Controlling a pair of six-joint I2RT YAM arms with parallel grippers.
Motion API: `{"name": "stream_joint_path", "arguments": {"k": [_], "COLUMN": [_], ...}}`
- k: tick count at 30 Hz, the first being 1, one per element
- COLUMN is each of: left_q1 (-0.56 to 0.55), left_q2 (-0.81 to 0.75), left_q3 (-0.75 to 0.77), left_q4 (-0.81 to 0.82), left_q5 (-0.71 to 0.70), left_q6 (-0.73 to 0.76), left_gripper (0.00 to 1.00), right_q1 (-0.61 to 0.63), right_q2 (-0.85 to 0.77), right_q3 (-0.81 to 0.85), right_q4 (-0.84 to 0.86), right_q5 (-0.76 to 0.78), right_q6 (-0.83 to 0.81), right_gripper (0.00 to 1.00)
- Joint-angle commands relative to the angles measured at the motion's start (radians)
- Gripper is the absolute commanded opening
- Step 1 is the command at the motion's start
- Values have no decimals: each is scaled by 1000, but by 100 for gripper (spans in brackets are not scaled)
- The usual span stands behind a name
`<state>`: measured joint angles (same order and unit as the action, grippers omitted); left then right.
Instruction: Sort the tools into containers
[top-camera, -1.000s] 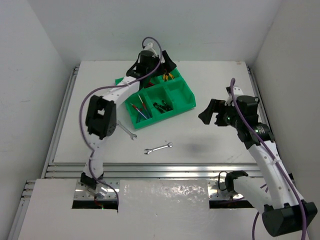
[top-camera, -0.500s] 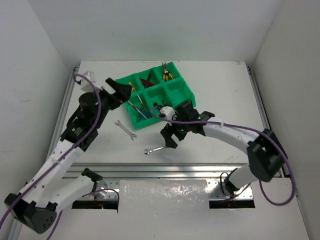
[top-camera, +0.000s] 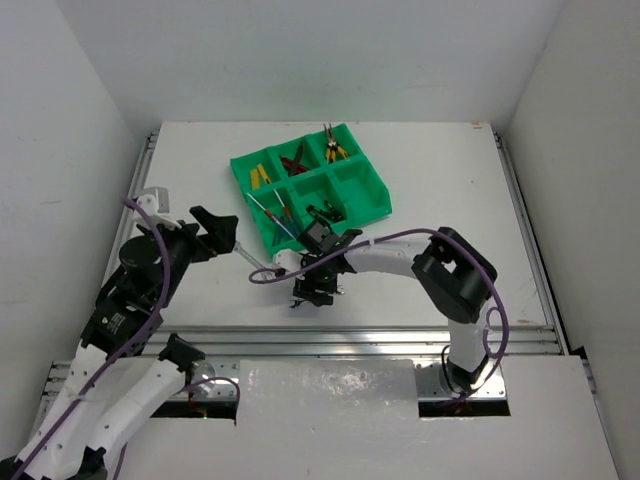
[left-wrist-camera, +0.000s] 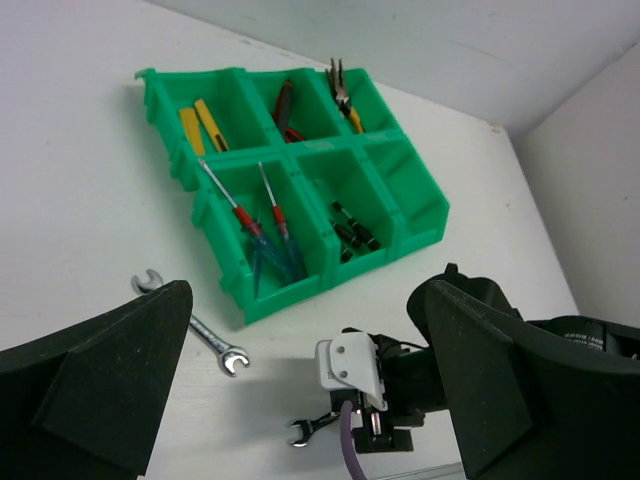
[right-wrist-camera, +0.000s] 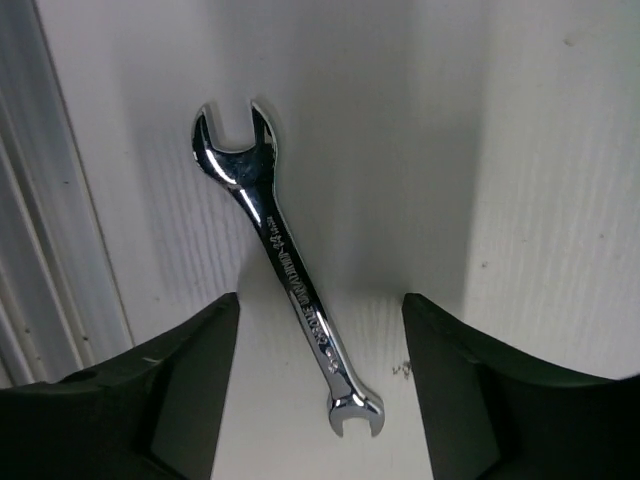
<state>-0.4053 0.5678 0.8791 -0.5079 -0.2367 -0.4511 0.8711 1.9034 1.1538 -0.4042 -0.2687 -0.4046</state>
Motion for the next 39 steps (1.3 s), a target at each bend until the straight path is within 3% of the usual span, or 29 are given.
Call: {"name": "stream_joint_path", "arguments": {"k": [1, 4, 5, 13, 15, 25, 39], "left_q1": [5, 6, 6, 6, 6, 6, 6], "left_q2": [-13, -14, -14, -42, -49, -65, -59], "left_q3": [-52, -52, -52, -65, -65, -69, -72], "left_q4": [28, 25, 22, 29, 29, 32, 31], "left_q5": [2, 2, 7, 16, 16, 14, 13], "left_q6": [65, 69, 72, 81, 81, 75, 65], "left_gripper": [100, 100, 100, 100, 100, 100, 100], "right_q1": [25, 35, 37, 46, 61, 92, 42], "right_q2": [32, 57, 77, 115, 112, -98, -243], "right_q3": [31, 4, 6, 9, -2, -146, -223], "right_q4": [-18, 22, 22, -33, -35, 122, 185], "right_q5": [31, 49, 65, 74, 78, 126, 207], "right_q6": [-56, -51, -53, -46, -42, 67, 200], "right_gripper": [65, 59, 49, 20, 4, 0, 0]}}
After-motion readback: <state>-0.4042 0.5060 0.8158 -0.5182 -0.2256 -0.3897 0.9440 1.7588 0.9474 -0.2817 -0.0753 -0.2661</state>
